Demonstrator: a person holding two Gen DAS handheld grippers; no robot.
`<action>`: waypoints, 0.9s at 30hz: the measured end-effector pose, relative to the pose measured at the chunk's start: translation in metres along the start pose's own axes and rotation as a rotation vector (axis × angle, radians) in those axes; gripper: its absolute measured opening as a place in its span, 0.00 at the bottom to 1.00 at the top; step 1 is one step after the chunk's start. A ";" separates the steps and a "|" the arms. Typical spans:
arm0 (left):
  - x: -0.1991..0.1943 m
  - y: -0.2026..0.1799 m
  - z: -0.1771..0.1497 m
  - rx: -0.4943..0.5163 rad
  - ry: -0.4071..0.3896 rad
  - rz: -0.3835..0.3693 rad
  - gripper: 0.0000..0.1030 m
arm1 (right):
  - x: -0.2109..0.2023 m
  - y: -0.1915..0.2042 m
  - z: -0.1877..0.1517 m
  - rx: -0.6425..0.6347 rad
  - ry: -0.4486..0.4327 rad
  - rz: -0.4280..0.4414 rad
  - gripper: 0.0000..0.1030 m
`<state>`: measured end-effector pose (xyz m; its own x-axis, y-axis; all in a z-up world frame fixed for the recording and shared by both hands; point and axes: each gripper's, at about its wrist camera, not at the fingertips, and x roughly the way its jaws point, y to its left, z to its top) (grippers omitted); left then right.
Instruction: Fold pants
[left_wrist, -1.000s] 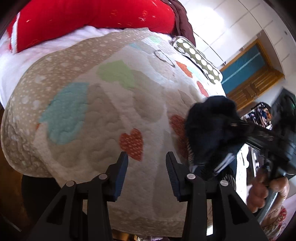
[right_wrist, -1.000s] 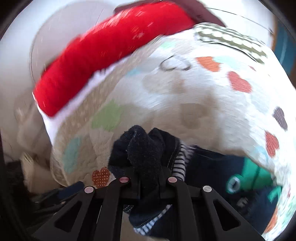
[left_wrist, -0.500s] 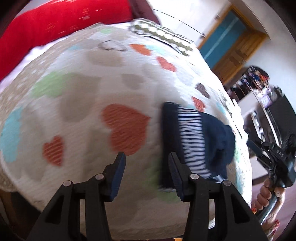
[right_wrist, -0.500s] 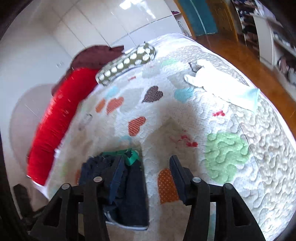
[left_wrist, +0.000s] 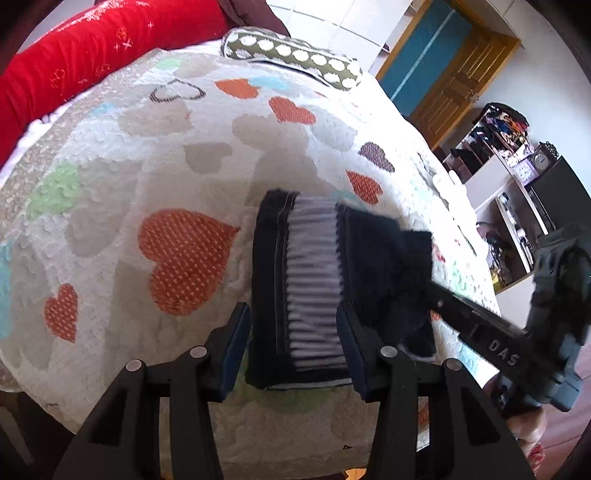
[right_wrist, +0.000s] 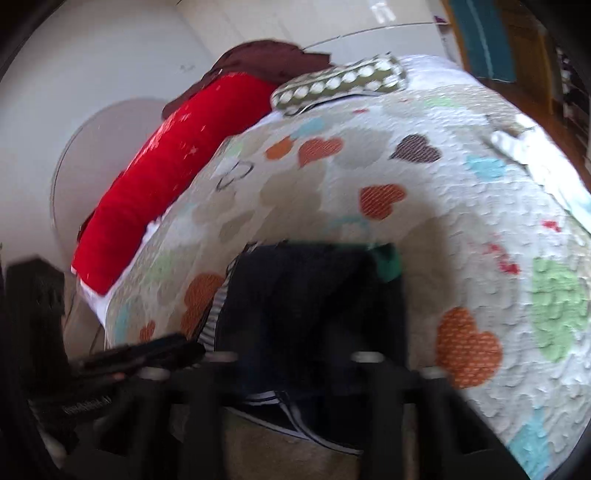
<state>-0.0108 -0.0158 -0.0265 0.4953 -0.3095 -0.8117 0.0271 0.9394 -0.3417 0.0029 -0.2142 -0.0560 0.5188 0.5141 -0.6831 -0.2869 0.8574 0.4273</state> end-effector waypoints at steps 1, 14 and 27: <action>-0.003 0.000 0.002 0.001 -0.010 0.001 0.46 | 0.002 -0.003 0.000 0.011 0.005 0.012 0.05; 0.060 -0.025 -0.002 0.124 0.067 0.129 0.52 | -0.017 -0.045 -0.017 0.101 0.012 -0.087 0.13; 0.034 -0.013 -0.009 0.080 0.063 0.079 0.54 | 0.021 -0.045 -0.008 0.181 0.041 -0.059 0.26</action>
<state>-0.0027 -0.0395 -0.0541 0.4435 -0.2398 -0.8636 0.0605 0.9694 -0.2381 0.0196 -0.2417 -0.0942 0.4964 0.4668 -0.7319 -0.1058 0.8694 0.4827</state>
